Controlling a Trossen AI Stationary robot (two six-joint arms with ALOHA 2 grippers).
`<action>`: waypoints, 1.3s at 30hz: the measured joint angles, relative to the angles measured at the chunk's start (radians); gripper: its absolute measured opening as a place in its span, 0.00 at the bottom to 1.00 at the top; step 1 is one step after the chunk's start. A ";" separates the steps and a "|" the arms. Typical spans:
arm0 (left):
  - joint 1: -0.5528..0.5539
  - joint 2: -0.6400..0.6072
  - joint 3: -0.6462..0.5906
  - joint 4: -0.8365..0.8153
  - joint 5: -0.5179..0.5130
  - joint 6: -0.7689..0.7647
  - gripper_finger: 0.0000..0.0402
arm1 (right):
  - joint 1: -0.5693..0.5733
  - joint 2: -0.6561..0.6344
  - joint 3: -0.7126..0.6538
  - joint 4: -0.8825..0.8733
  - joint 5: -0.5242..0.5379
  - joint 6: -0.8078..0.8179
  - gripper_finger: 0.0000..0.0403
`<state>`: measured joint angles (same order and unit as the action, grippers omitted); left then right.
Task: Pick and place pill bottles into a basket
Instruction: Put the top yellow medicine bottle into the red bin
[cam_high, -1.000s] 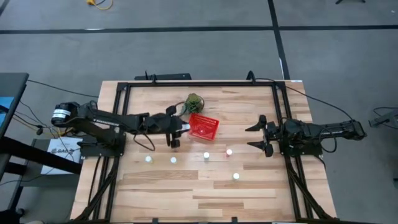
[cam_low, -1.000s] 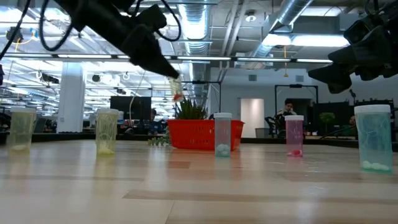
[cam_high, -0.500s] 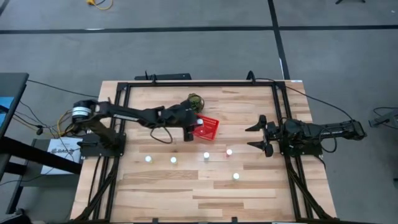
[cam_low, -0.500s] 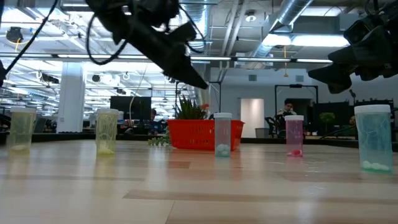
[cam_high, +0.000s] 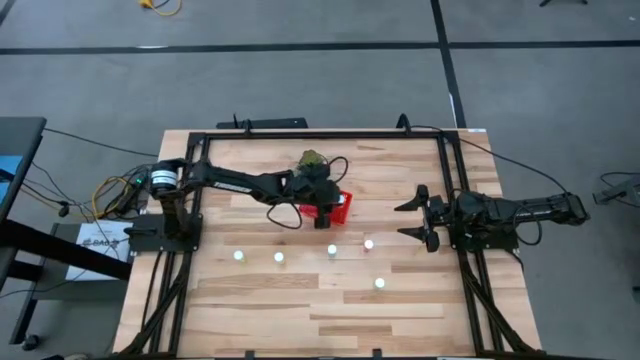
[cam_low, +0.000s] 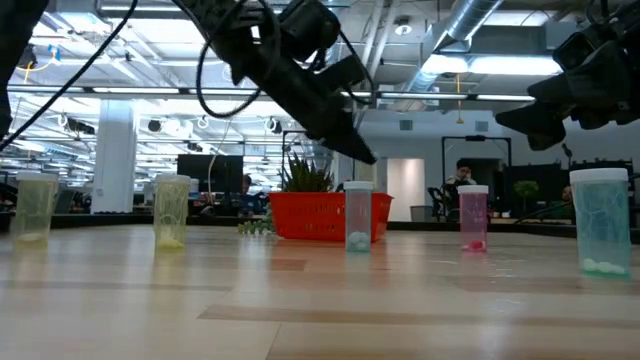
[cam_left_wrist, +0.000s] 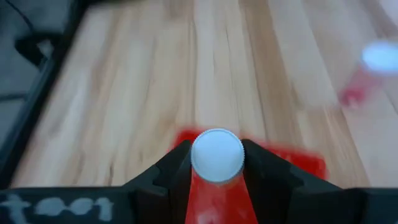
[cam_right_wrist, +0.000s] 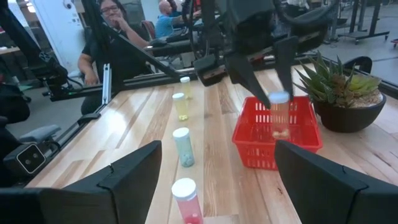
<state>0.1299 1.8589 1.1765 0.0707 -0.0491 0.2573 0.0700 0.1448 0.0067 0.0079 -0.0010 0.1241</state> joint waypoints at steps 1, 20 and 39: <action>0.002 0.002 -0.002 -0.008 0.001 0.000 0.30 | 0.000 -0.001 0.000 0.000 0.000 0.000 0.76; 0.039 0.057 -0.003 0.029 0.094 -0.005 0.30 | 0.000 0.009 0.000 0.000 0.000 0.000 0.76; 0.040 0.120 -0.001 0.075 0.027 0.011 0.30 | 0.000 0.013 0.000 0.000 0.000 0.000 0.76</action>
<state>0.1696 1.9785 1.1755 0.1455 -0.0218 0.2687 0.0704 0.1581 0.0067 0.0078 -0.0013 0.1242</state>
